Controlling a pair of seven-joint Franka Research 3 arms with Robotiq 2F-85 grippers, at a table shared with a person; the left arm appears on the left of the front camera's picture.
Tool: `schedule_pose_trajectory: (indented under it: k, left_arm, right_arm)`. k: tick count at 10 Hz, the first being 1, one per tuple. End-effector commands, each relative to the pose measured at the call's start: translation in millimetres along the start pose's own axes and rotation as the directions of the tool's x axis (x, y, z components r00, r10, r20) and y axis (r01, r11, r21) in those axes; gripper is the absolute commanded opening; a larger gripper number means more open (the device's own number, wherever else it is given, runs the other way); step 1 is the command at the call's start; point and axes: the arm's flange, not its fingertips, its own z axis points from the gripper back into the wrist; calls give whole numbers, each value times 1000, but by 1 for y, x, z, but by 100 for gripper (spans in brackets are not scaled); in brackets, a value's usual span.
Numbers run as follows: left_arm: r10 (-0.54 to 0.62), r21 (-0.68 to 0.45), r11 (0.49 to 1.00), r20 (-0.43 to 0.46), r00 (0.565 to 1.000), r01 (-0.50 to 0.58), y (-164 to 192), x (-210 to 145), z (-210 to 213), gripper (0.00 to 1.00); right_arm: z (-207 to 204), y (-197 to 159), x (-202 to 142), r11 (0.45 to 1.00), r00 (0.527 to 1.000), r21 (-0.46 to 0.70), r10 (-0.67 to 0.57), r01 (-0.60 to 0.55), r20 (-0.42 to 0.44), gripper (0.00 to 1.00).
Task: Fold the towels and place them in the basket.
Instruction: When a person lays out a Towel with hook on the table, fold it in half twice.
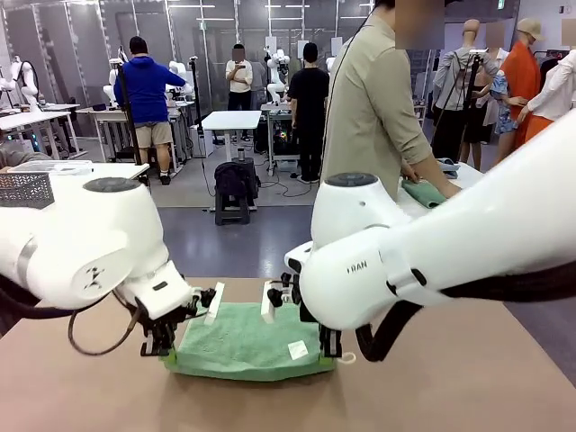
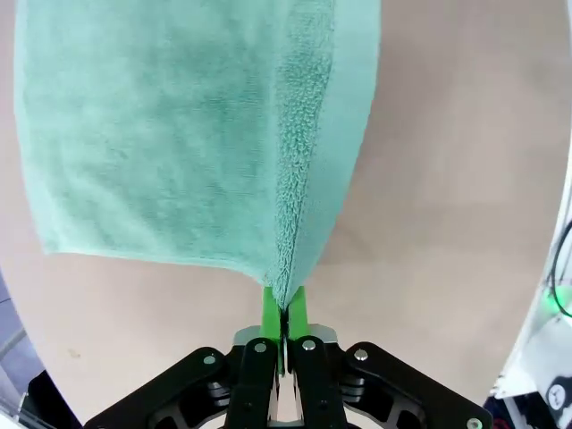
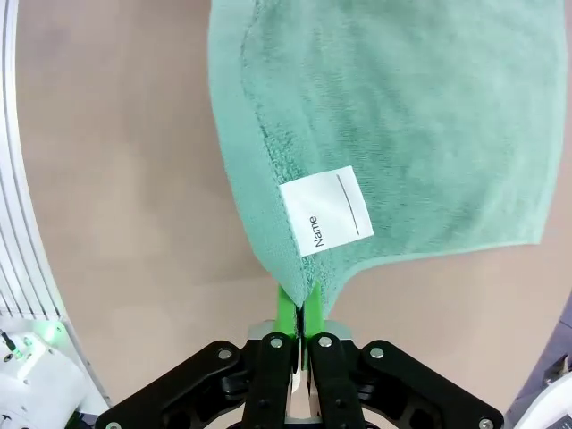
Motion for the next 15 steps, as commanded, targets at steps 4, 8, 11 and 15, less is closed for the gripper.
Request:
schedule_pose_trajectory:
  k: [4,8,11,15]
  left_arm:
    - [3,-40,999,-35,999,-4,78,8,14,0]
    - [27,-18,999,-35,999,-27,118,1,18,0]
    - [49,-6,999,-18,999,-49,112,-3,17,0]
    - [49,-6,999,-18,999,-49,112,-3,17,0]
  right_arm:
    - [18,-74,10,1000,1000,25,17,-16,-21,0]
    - [21,-118,13,1000,1000,26,17,-16,-7,0]
    - [20,-117,12,1000,1000,16,-14,14,6,0]
    - [20,-117,12,1000,1000,16,-14,14,6,0]
